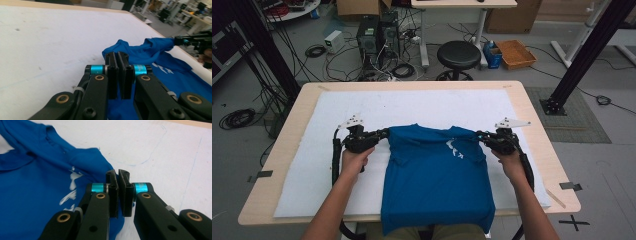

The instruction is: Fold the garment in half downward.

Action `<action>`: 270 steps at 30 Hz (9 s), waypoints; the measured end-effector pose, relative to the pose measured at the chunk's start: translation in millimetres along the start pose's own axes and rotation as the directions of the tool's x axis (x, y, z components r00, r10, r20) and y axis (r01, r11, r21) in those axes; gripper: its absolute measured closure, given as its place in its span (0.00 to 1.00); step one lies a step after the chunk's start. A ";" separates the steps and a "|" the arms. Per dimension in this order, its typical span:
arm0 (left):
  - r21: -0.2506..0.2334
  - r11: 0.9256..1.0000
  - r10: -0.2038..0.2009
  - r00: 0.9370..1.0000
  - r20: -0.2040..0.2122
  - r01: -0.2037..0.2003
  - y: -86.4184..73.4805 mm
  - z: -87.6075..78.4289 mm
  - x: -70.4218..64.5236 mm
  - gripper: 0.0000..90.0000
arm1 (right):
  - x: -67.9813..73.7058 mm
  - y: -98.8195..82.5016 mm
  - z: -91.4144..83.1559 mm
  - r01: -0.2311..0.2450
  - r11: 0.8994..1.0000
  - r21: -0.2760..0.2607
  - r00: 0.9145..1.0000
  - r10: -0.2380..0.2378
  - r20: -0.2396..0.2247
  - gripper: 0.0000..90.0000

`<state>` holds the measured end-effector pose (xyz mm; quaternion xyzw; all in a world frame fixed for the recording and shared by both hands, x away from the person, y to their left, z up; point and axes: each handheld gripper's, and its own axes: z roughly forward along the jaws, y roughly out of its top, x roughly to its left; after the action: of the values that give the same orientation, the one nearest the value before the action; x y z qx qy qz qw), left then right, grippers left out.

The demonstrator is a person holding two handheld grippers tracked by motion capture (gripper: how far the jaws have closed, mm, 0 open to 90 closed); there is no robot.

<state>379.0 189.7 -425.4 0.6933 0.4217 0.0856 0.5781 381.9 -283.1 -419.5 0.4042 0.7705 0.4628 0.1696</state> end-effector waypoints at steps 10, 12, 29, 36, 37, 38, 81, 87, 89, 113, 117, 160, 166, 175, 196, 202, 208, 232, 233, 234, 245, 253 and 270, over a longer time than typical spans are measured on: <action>0.065 0.997 0.042 0.993 0.112 -0.050 -20.6 -29.1 -19.0 0.96 | 17.9 -25.6 -41.2 -0.012 1.000 -0.005 0.994 0.011 -0.111 0.97; 0.081 0.995 0.045 0.990 0.131 -0.056 -25.4 -34.5 -21.4 0.96 | 21.2 -32.2 -48.8 -0.007 1.000 -0.001 0.993 0.007 -0.120 0.97; 0.122 0.989 0.090 0.992 -0.084 -0.080 -17.7 -28.7 -29.4 0.47 | 36.3 -44.4 -60.5 -0.050 0.998 0.030 0.988 0.054 -0.146 0.52; 0.303 0.952 0.086 0.985 -0.152 -0.036 -23.5 13.1 -17.4 0.43 | 16.1 -28.4 -12.7 -0.129 0.984 0.122 0.992 0.129 0.012 0.47; 0.303 0.952 0.086 0.985 -0.152 -0.036 -23.5 13.1 -17.4 0.43 | 16.1 -28.4 -12.7 -0.129 0.984 0.122 0.992 0.129 0.012 0.47; 0.316 0.948 0.083 0.985 -0.154 -0.031 -27.6 14.0 -15.2 0.43 | 16.4 -33.6 -2.3 -0.111 0.974 0.195 0.994 0.110 0.016 0.50; 0.242 0.960 0.170 0.980 -0.100 -0.142 -24.7 31.6 -21.7 0.95 | 19.1 -21.5 5.9 0.064 0.988 0.141 0.997 -0.057 -0.053 0.97; 0.124 0.972 0.199 0.980 0.010 -0.199 -24.8 0.7 -34.0 0.95 | 23.6 -24.1 -13.5 0.092 0.992 0.084 0.989 -0.081 -0.127 0.97; 0.122 0.970 0.208 0.978 0.018 -0.208 -26.9 -5.4 -35.6 0.94 | 26.4 -28.4 -22.9 0.108 0.991 0.074 0.982 -0.095 -0.161 0.97; 0.156 0.985 0.095 0.991 -0.094 -0.079 -46.7 -36.7 -52.4 0.59 | 47.8 -54.0 -41.5 0.099 0.982 0.159 0.982 -0.070 -0.175 0.86; 0.179 0.980 0.101 0.991 -0.092 -0.084 -52.9 -33.5 -54.6 0.59 | 54.1 -61.4 -38.5 0.165 0.968 0.191 0.967 -0.119 -0.227 0.90; 0.088 0.995 -0.007 0.940 -0.342 0.040 -3.4 35.4 -3.0 0.68 | -11.5 -2.7 23.7 -0.113 0.989 0.091 0.979 0.096 0.179 0.64; 0.064 0.995 0.089 0.988 -0.128 -0.081 -5.3 18.5 -31.1 0.64 | 7.2 -8.7 -2.9 -0.108 0.994 0.026 0.994 0.107 0.015 0.59; 0.228 0.964 0.121 0.989 0.080 -0.136 -27.9 41.3 -60.6 0.59 | 41.6 -18.8 9.3 0.006 0.985 0.170 0.979 0.029 -0.202 0.68; 0.191 0.953 0.178 0.945 0.273 -0.234 -37.3 18.1 -74.0 0.95 | 54.3 -25.5 -11.8 0.132 0.987 0.090 0.926 -0.090 -0.367 0.95; 0.212 0.939 0.177 0.908 0.379 -0.271 -46.7 -2.4 -79.2 0.85 | 60.0 -39.1 -25.7 0.181 0.976 0.123 0.871 -0.101 -0.480 0.89; 0.165 0.965 0.163 0.959 0.230 -0.204 -41.9 -13.5 -71.7 0.71 | 53.3 -44.0 -35.6 0.105 0.988 0.111 0.908 -0.049 -0.416 0.82; 0.333 0.913 0.287 0.951 -0.117 -0.235 -71.4 -22.3 -83.9 0.87 | 50.9 -71.2 -52.3 0.163 0.966 0.202 0.984 -0.145 -0.099 0.92; 0.330 0.914 0.289 0.950 -0.119 -0.237 -71.7 -22.1 -85.0 0.89 | 51.6 -71.0 -52.3 0.164 0.965 0.203 0.984 -0.146 -0.101 0.93; 0.329 0.913 0.293 0.949 -0.119 -0.241 -71.5 -22.6 -85.1 0.93 | 51.6 -71.0 -52.3 0.168 0.965 0.201 0.983 -0.150 -0.103 0.93; 0.205 0.974 0.101 0.995 -0.004 -0.098 -68.3 -51.3 -83.2 0.96 | 47.5 -63.9 -71.6 0.124 0.987 0.105 0.979 -0.104 -0.176 0.94; 0.266 0.960 0.080 0.996 0.037 -0.087 -82.5 -67.4 -85.7 0.96 | 48.9 -74.1 -88.2 0.118 0.978 0.170 0.973 -0.080 -0.215 0.93; 0.027 0.992 0.129 0.968 -0.215 -0.126 -33.9 -38.1 -56.0 0.44 | 9.6 -29.1 -22.0 -0.118 0.990 0.075 0.988 0.109 0.113 0.61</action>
<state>304.2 178.4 -422.3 0.7094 0.4373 0.1945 0.5174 348.5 -295.5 -431.9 0.4785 0.7541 0.4174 0.1679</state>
